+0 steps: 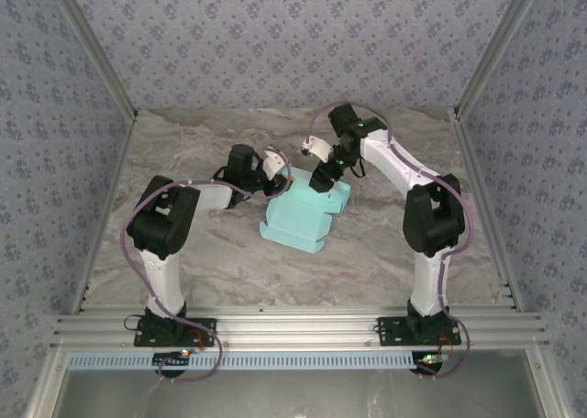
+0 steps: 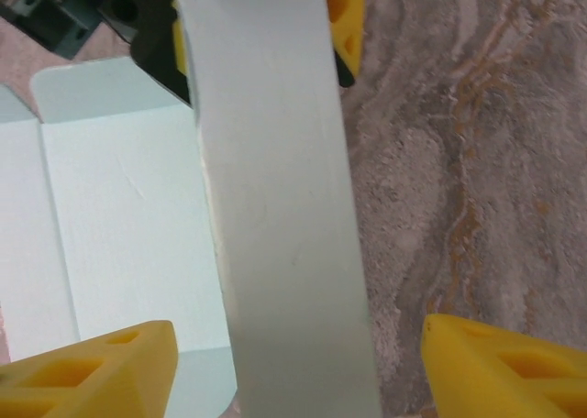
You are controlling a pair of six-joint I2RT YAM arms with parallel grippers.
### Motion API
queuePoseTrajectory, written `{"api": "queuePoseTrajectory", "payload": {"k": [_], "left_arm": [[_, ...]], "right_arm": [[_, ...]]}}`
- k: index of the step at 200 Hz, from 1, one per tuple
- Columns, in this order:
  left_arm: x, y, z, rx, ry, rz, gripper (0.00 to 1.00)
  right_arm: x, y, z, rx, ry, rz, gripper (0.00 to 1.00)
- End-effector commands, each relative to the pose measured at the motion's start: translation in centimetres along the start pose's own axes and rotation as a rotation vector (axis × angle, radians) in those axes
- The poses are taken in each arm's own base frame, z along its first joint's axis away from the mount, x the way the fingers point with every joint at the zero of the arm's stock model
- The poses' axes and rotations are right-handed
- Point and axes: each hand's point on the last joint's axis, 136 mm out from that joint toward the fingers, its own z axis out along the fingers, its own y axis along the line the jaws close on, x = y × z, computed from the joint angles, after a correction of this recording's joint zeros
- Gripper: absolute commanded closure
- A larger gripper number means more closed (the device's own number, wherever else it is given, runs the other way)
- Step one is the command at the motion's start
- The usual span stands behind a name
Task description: Fold the paper box
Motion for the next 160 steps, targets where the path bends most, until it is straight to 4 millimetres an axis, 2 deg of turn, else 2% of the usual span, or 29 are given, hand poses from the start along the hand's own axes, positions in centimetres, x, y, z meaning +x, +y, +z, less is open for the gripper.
{"api": "queuePoseTrajectory", "payload": {"k": [1,26,51,73,92,109,160], "left_arm": [[-1.8,-0.1,-0.7,-0.005,-0.055,0.045,0.7],[-1.7,0.0,-0.7,-0.021,-0.054,0.047,0.68],[-1.5,0.2,-0.9,-0.051,-0.061,0.052,0.64],[-1.3,0.4,-1.1,-0.071,-0.054,0.053,0.59],[-1.2,0.8,-1.4,-0.107,-0.06,0.045,0.5],[-0.8,0.9,-1.9,-0.14,-0.063,0.035,0.46],[-0.5,0.3,-4.4,-0.214,-0.121,-0.002,0.45]], "right_arm": [[-0.1,1.5,0.6,-0.098,-0.009,-0.021,0.35],[0.1,1.8,1.3,-0.106,0.011,-0.033,0.43],[0.4,1.7,1.6,-0.098,0.033,-0.043,0.6],[0.6,1.6,1.6,-0.086,0.046,-0.047,0.67],[0.9,1.5,1.7,-0.063,0.07,-0.058,0.7],[1.3,1.3,1.9,-0.023,0.098,-0.071,0.71],[1.0,0.8,2.7,0.081,0.12,-0.077,0.71]]}}
